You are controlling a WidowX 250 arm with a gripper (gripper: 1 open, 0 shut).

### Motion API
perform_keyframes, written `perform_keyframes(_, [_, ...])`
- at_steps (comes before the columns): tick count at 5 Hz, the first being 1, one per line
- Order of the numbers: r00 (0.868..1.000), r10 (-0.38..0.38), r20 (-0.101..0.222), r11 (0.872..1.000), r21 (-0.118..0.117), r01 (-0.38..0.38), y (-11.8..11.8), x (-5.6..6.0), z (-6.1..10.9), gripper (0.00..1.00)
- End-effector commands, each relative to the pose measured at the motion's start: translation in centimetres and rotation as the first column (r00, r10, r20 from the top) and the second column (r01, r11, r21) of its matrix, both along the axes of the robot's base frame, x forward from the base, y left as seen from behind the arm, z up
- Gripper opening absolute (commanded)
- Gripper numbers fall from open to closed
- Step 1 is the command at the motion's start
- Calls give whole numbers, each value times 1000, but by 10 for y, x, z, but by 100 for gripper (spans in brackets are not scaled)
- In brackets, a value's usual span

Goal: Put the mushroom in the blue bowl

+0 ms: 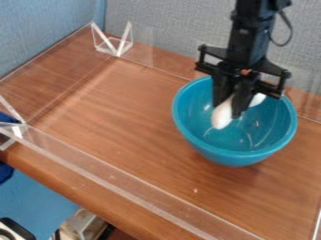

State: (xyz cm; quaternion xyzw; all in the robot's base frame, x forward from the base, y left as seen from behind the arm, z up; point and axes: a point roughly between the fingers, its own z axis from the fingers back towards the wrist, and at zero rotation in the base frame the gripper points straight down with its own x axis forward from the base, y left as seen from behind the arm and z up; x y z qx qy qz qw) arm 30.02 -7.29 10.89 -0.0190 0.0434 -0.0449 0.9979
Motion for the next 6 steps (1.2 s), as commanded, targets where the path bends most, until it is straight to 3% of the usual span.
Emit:
perform_keyframes(1, [998, 10, 64, 1000, -13, -9, 5, 6, 12, 0])
perform_keyframes(5, [1000, 10, 1, 1000, -1, -10, 9, 19, -38, 0])
perform_keyframes(6, [1000, 11, -3, 1000, -5, -11, 8, 20, -38, 100])
